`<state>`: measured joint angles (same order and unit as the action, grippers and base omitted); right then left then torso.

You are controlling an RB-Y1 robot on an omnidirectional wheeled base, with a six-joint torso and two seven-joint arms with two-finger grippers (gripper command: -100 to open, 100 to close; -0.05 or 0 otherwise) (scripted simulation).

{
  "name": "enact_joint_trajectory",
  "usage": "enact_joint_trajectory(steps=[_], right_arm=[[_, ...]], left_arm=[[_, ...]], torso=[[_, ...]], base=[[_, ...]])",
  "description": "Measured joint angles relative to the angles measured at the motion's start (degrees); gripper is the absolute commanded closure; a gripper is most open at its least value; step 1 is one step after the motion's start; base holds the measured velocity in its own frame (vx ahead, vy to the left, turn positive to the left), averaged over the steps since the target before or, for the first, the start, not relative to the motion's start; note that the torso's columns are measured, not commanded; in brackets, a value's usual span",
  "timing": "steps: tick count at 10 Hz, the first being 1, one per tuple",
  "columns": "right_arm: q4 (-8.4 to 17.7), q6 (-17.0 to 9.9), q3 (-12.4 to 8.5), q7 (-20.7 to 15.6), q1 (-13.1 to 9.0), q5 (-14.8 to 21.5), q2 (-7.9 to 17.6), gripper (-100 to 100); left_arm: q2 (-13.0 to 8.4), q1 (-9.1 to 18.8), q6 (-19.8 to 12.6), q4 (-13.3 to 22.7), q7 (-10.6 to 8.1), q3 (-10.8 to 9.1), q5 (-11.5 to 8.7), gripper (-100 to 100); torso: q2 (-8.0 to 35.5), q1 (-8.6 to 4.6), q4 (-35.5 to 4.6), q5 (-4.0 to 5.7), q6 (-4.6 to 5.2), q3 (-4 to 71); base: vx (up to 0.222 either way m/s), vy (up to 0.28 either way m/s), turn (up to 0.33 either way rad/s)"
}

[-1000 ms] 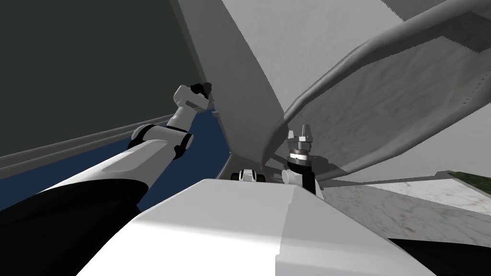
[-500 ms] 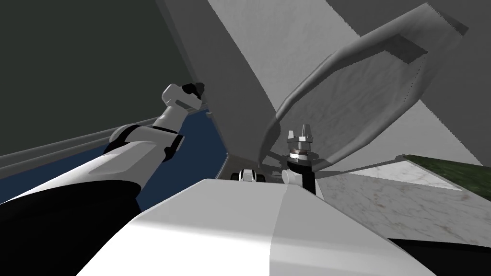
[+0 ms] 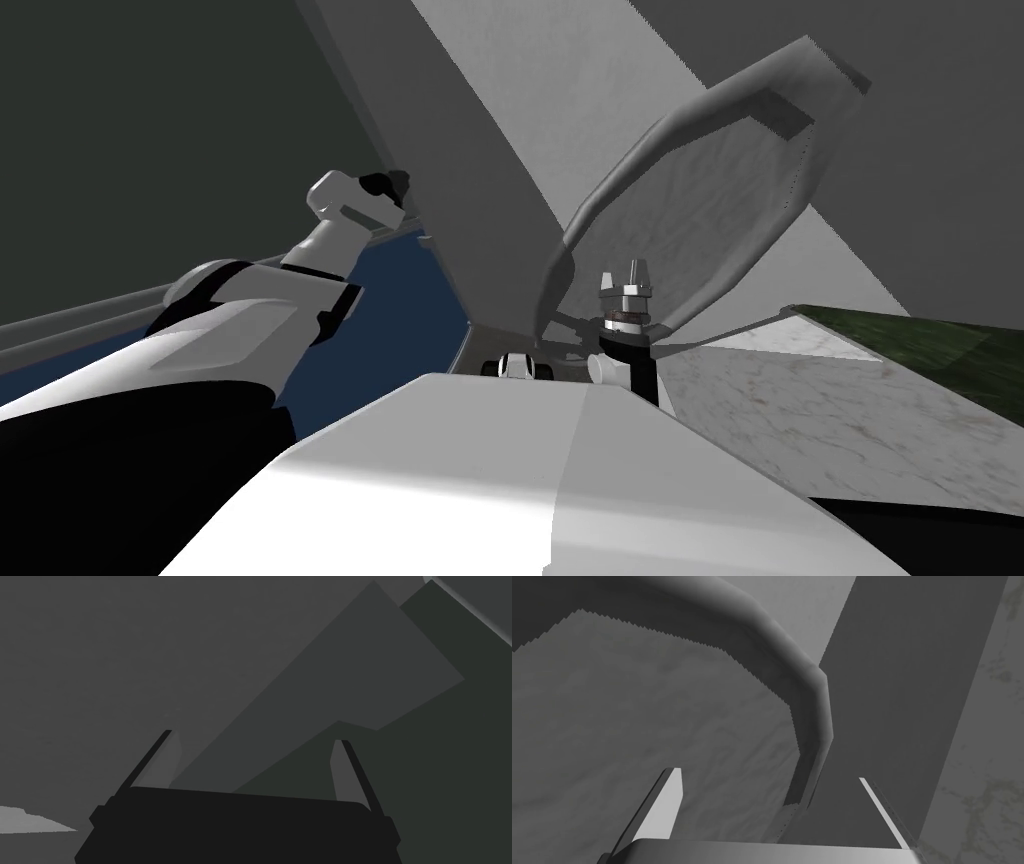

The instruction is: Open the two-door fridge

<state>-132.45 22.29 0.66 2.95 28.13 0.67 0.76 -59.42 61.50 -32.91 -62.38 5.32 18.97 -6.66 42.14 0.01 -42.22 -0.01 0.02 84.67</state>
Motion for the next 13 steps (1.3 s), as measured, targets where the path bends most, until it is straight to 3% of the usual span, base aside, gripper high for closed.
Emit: enact_joint_trajectory(steps=[4,5,6,8,10,11,13], right_arm=[[0.00,0.00,-0.01,0.00,0.01,0.00,0.00,0],[0.00,0.00,-0.01,0.00,0.00,0.00,0.01,0],[0.00,0.00,-0.01,0.00,0.01,0.00,0.00,0],[0.00,0.00,-0.01,0.00,0.00,0.00,0.01,0],[0.00,0.00,-0.01,0.00,0.01,0.00,0.00,0],[0.00,0.00,0.00,0.00,0.00,0.00,0.01,0],[0.00,0.00,-0.01,0.00,0.00,0.00,0.00,0]], left_arm=[[7.36,3.05,1.01,1.76,4.49,-3.75,2.76,100],[8.93,3.93,1.30,2.61,5.17,-3.97,2.68,100],[11.26,4.83,1.62,3.19,6.44,-5.05,3.54,100],[14.41,5.51,2.06,3.57,7.82,-6.34,4.10,100],[18.84,8.12,2.99,6.18,10.40,-7.76,4.92,100],[20.03,8.55,3.10,6.51,10.92,-8.06,4.86,100],[25.04,11.68,4.98,10.80,13.21,-9.74,6.60,100]], torso=[[0.18,0.83,-0.24,-0.33,-0.56,-0.08],[0.16,0.74,-0.09,-0.35,-0.29,-0.08],[0.19,0.88,-0.24,-0.39,-0.72,-0.12],[0.15,0.70,0.02,-0.41,-0.39,-0.11],[0.16,0.90,-0.18,-0.43,-0.69,-0.10],[0.15,0.81,-0.04,-0.42,-0.47,-0.09],[0.09,0.90,-0.09,-0.45,-0.66,-0.04]], base=[[0.029,0.006,0.231],[0.018,0.034,0.329],[0.022,0.018,0.174],[0.020,0.019,0.165],[0.026,0.009,0.175],[0.023,0.016,0.244],[0.022,0.009,0.189]])
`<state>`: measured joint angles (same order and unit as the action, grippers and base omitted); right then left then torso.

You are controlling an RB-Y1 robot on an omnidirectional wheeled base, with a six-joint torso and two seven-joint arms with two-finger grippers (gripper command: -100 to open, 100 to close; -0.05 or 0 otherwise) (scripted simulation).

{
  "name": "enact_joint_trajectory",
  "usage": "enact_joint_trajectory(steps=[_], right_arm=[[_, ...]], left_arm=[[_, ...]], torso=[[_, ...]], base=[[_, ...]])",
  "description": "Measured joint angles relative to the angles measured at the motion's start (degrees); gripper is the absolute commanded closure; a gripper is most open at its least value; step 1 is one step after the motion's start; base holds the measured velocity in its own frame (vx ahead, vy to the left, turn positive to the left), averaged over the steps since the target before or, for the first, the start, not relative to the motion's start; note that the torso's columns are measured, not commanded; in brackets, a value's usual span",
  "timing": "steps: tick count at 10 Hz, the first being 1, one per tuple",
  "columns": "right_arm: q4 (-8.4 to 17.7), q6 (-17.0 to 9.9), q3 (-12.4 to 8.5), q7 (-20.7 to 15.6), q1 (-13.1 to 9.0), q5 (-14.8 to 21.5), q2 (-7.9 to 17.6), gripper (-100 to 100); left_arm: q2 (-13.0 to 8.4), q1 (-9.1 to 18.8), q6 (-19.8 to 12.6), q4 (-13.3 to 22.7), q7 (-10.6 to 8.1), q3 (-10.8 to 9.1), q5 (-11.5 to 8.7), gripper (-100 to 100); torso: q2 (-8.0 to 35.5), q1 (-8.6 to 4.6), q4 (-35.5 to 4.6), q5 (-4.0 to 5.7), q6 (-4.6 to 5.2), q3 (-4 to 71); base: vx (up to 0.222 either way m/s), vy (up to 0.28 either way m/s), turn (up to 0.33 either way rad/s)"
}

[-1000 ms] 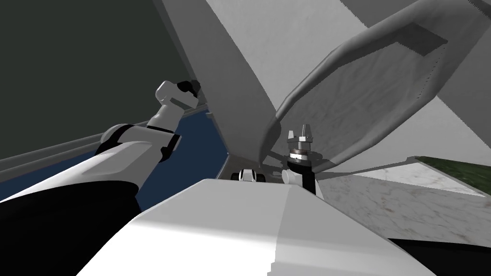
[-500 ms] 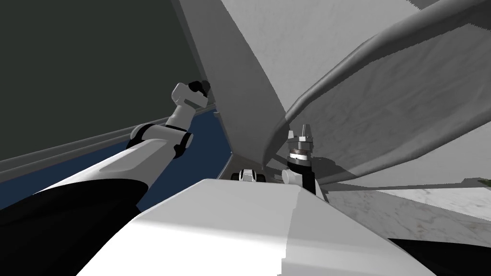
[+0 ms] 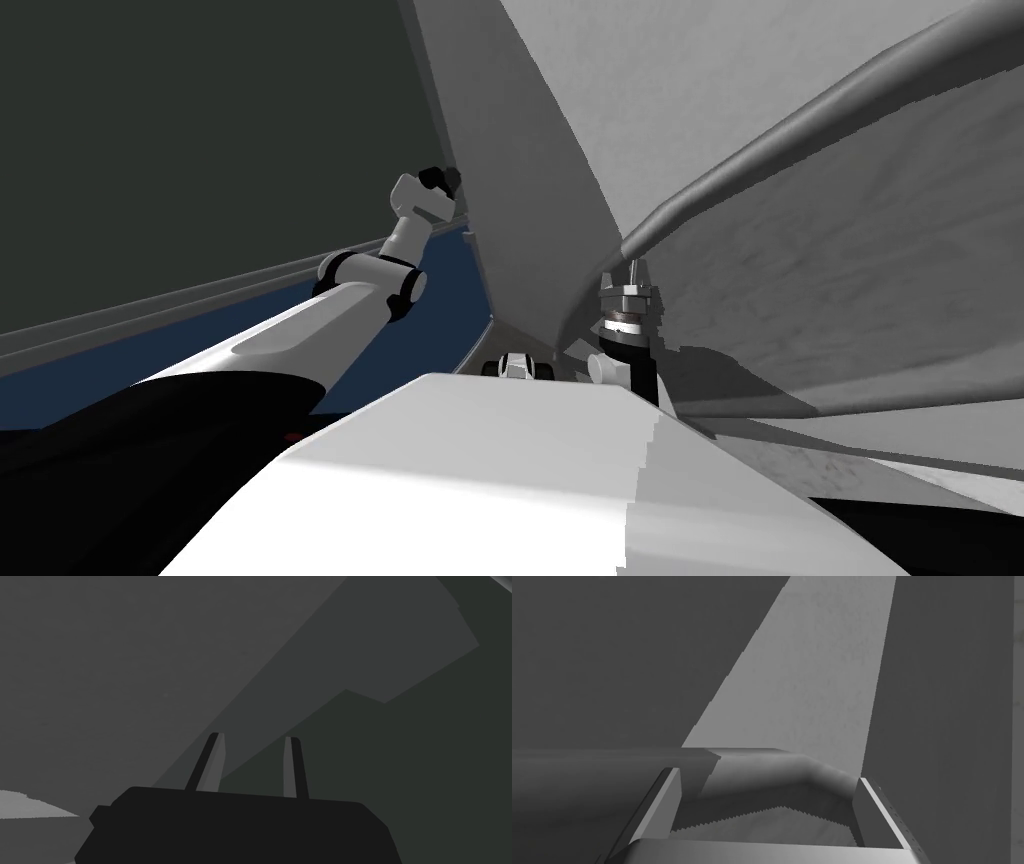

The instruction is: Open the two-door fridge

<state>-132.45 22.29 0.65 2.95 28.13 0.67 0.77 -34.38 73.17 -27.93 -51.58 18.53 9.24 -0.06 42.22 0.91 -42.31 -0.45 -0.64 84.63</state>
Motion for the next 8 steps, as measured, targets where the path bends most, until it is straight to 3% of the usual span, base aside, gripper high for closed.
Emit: enact_joint_trajectory(steps=[1,2,5,6,7,8], right_arm=[[0.00,0.00,0.00,0.00,-0.01,0.00,0.00,0],[0.00,0.00,0.00,0.00,-0.01,0.00,0.00,0],[0.00,0.00,0.00,0.00,0.00,0.00,0.00,0],[0.00,0.00,0.00,0.00,0.00,0.00,0.00,0],[0.00,0.00,0.00,0.00,-0.01,0.00,0.00,0],[0.00,0.00,0.01,0.00,-0.02,0.00,0.00,0]], left_arm=[[0.97,0.05,0.29,-0.15,0.39,-0.40,0.04,100],[1.09,-0.72,-0.40,-1.79,0.42,-0.67,-0.01,100],[7.14,2.32,0.11,1.14,4.03,-3.77,1.75,100],[9.16,1.98,-0.38,-0.15,5.03,-4.70,2.50,100],[10.67,1.88,-0.37,-0.26,5.62,-4.99,2.40,100],[11.28,2.36,0.00,0.53,5.95,-4.98,2.11,100]], torso=[[0.02,-0.11,0.13,0.01,0.20,-0.02],[0.02,-0.31,0.20,0.09,0.31,-0.03],[-0.08,-0.60,-0.04,0.33,0.27,0.07],[-0.03,-0.58,-0.01,0.32,0.44,0.02],[0.05,-0.75,0.02,0.39,0.61,-0.04],[0.14,-0.89,0.00,0.45,0.63,-0.10]], base=[[0.014,0.010,-0.030],[0.017,0.023,0.328],[0.027,0.013,0.298],[0.028,0.009,0.052],[0.009,0.012,-0.014],[0.020,0.015,0.322]])
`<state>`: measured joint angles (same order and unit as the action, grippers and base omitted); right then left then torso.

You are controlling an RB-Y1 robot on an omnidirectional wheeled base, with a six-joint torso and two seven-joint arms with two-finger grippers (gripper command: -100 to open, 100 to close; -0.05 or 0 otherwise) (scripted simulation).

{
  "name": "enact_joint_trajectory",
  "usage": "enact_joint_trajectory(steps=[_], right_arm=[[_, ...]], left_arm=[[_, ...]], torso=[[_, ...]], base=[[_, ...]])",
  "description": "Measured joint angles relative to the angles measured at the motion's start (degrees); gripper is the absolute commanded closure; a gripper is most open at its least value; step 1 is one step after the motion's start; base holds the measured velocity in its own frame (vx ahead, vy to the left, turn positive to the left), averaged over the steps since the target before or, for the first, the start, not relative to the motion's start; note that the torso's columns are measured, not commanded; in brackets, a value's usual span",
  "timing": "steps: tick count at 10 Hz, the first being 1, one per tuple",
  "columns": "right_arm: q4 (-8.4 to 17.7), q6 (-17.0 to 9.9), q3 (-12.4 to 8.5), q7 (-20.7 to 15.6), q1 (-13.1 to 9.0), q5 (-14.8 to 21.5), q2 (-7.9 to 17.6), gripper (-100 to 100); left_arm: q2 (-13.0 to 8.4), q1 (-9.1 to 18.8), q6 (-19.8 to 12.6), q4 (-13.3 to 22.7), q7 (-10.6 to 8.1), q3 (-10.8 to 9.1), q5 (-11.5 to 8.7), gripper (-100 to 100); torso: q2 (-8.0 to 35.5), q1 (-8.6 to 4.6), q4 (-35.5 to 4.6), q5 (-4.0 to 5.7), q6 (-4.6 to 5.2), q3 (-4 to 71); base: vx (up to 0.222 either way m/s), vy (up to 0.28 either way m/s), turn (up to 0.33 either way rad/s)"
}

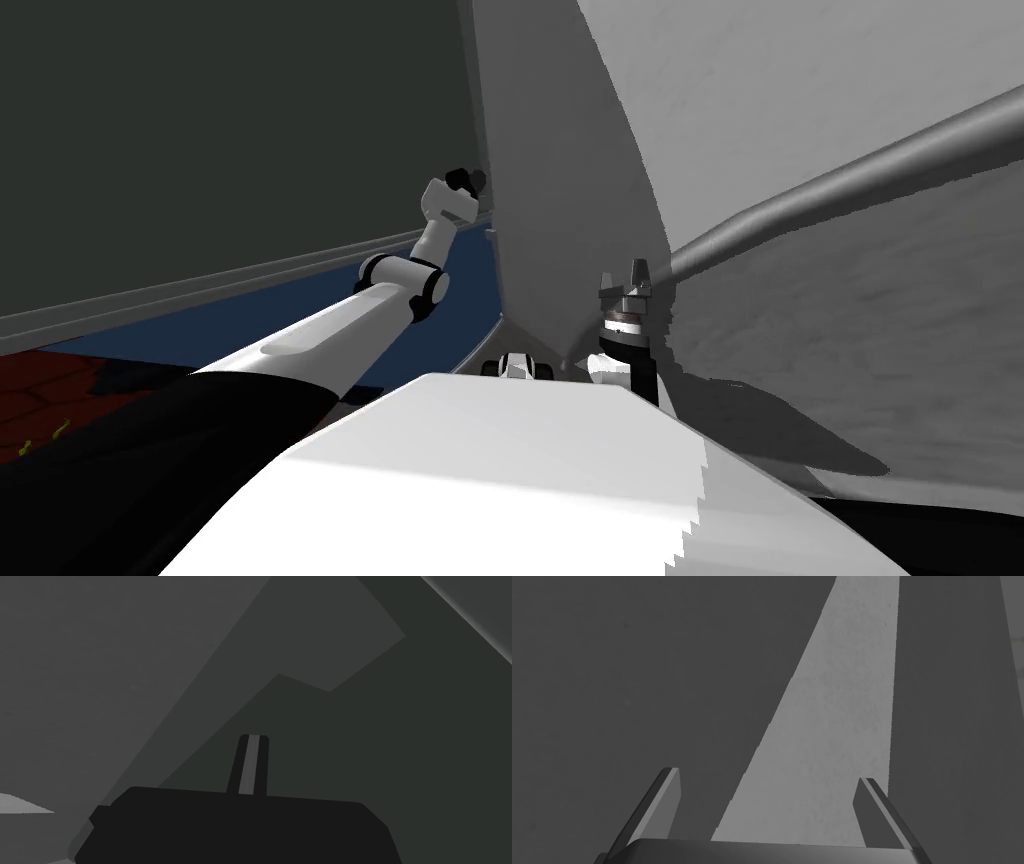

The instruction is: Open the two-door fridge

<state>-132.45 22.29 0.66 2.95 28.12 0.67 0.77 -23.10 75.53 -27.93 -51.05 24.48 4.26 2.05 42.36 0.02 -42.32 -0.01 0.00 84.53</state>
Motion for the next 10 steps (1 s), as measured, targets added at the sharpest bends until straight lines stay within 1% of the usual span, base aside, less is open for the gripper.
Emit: enact_joint_trajectory(steps=[1,2,3,4,5,6,7,8,9,10], right_arm=[[0.00,0.00,0.00,0.00,0.01,0.00,0.00,0],[0.00,0.00,0.00,0.00,0.01,0.00,0.00,0],[0.00,0.00,0.00,0.00,0.00,0.00,0.00,0],[0.00,0.00,-0.01,0.00,0.02,0.00,0.00,0],[0.00,0.00,0.00,0.00,0.00,0.00,0.00,0],[0.00,0.00,0.00,0.00,-0.01,0.00,0.00,0],[0.00,0.00,-0.01,0.00,0.01,0.00,0.00,0],[0.00,0.00,0.00,0.00,0.00,0.00,0.00,0],[0.00,0.00,0.00,0.00,-0.01,0.00,0.00,0],[0.00,0.00,0.01,0.00,-0.01,0.00,0.00,0]], left_arm=[[1.73,1.16,0.33,0.83,1.30,-1.08,0.61,100],[4.08,1.95,1.37,2.44,1.99,-1.95,1.95,100],[5.05,2.12,1.36,2.21,2.57,-2.04,1.45,100],[7.08,3.24,1.05,2.48,3.80,-3.24,2.35,100],[9.21,3.77,1.13,2.80,4.76,-4.00,3.10,100],[10.63,5.27,2.26,5.47,5.09,-4.32,3.24,100],[12.29,6.69,2.33,5.97,6.51,-5.32,3.16,100],[13.89,5.89,1.31,3.70,8.20,-5.70,2.81,100],[15.30,5.91,1.59,4.16,8.88,-5.89,2.85,100],[15.94,6.46,2.23,5.29,8.93,-6.02,2.96,100]], torso=[[-0.01,0.03,-0.05,-0.01,-0.15,-0.01],[-0.02,0.10,-0.01,-0.05,-0.11,0.00],[-0.02,0.05,0.00,-0.02,0.00,0.01],[-0.06,0.08,0.01,-0.03,-0.08,0.03],[-0.10,-0.01,0.05,0.00,0.04,0.06],[-0.08,-0.11,0.04,0.04,0.07,0.05],[-0.11,0.01,0.02,0.00,-0.07,0.05],[-0.11,0.00,0.06,-0.01,0.01,0.06],[-0.05,-0.08,0.04,0.03,0.05,0.03],[0.00,-0.07,0.01,0.02,0.02,0.00]], base=[[0.027,0.004,0.263],[0.016,0.001,0.050],[0.022,0.014,0.382],[0.028,0.009,0.264],[0.017,0.005,-0.023],[0.032,0.019,0.306],[0.038,0.004,0.247],[0.016,-0.004,0.039],[0.001,-0.002,-0.021],[0.000,0.000,0.000]])
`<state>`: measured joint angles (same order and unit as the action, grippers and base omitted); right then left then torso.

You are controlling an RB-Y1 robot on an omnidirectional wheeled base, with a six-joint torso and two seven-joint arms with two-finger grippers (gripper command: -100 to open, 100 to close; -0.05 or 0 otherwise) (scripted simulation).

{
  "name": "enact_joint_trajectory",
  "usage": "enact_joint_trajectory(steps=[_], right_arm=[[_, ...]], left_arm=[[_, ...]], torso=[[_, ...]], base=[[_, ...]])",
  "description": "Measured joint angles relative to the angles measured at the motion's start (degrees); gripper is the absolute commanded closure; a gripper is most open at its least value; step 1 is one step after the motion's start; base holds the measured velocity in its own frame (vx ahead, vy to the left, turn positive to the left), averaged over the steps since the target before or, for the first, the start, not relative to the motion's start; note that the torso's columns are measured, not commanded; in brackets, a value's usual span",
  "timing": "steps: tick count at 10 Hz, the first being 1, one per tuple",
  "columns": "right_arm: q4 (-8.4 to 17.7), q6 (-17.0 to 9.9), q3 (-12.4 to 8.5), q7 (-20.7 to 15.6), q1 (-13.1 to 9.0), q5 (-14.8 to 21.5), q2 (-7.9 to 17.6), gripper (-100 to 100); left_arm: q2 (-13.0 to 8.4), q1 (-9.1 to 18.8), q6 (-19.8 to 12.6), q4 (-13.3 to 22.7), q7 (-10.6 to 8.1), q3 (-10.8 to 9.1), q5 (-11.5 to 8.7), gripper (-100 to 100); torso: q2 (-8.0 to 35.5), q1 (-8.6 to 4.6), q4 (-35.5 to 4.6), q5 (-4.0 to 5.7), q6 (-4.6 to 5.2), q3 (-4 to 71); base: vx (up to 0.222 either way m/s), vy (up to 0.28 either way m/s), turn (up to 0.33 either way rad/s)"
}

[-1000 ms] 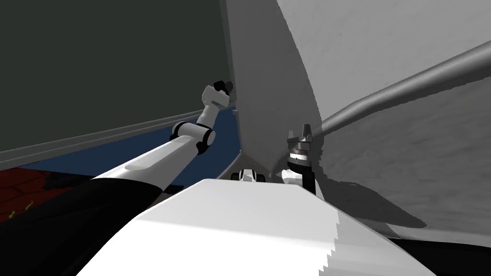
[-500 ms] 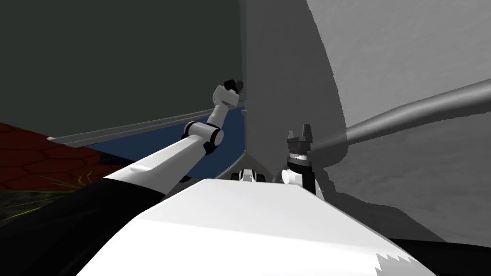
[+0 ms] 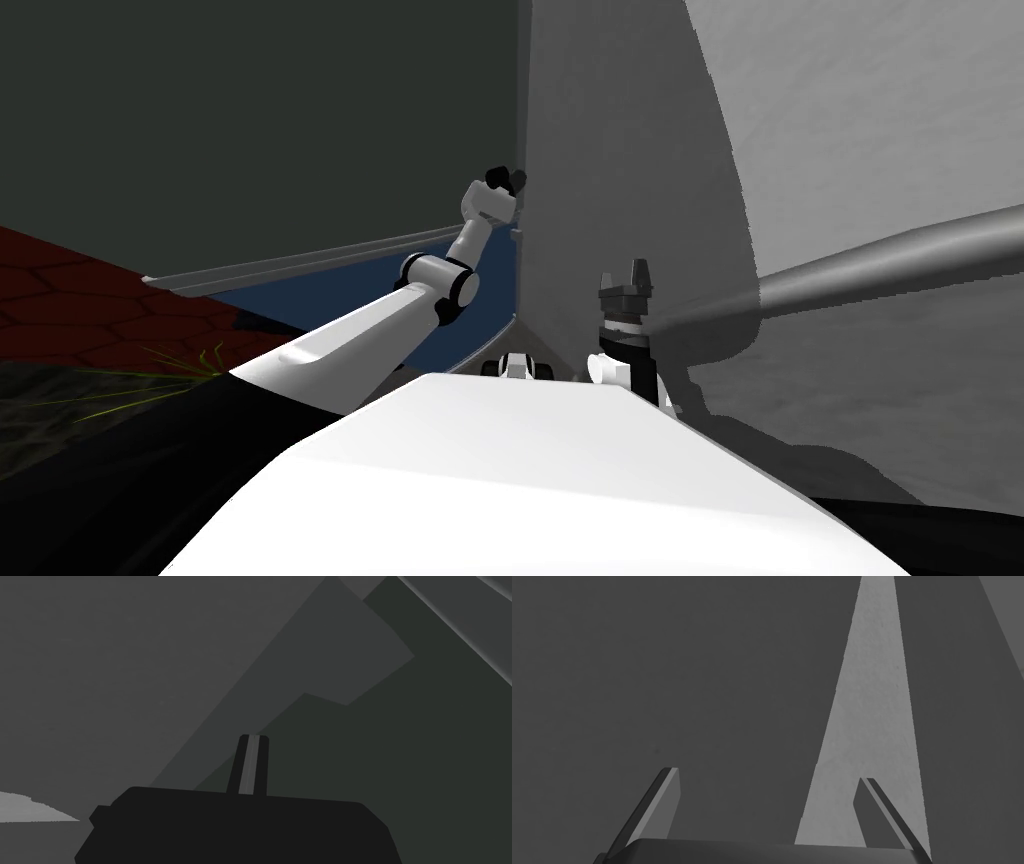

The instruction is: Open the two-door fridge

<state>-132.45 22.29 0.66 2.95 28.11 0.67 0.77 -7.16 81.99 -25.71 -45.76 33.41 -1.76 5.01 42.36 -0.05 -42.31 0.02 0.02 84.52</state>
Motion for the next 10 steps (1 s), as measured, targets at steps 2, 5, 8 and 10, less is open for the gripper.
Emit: enact_joint_trajectory(steps=[2,5,8,10], right_arm=[[0.00,0.00,0.00,0.00,0.00,0.00,0.00,0],[0.00,0.00,-0.01,0.00,0.01,0.00,0.01,0],[0.00,0.00,0.00,0.00,0.00,0.00,0.00,0],[0.00,0.00,0.00,0.00,0.00,0.00,0.00,0]], left_arm=[[-0.18,0.96,-0.82,-0.17,0.42,0.01,-0.64,-100],[-0.02,4.03,-3.56,0.22,1.22,-0.39,-0.95,-100],[0.04,5.24,-5.92,-0.77,1.92,-0.51,-1.39,-100],[0.04,5.23,-5.89,-0.76,1.91,-0.51,-1.39,100]], torso=[[-0.11,0.12,0.02,-0.04,-0.02,0.06],[-0.15,0.08,0.06,-0.03,-0.02,0.09],[0.03,0.00,0.01,-0.01,-0.02,-0.02],[0.03,0.00,-0.01,0.00,-0.02,-0.03]], base=[[0.045,0.025,-0.035],[0.065,0.033,-0.026],[0.036,0.019,-0.011],[-0.076,0.033,-0.052]])
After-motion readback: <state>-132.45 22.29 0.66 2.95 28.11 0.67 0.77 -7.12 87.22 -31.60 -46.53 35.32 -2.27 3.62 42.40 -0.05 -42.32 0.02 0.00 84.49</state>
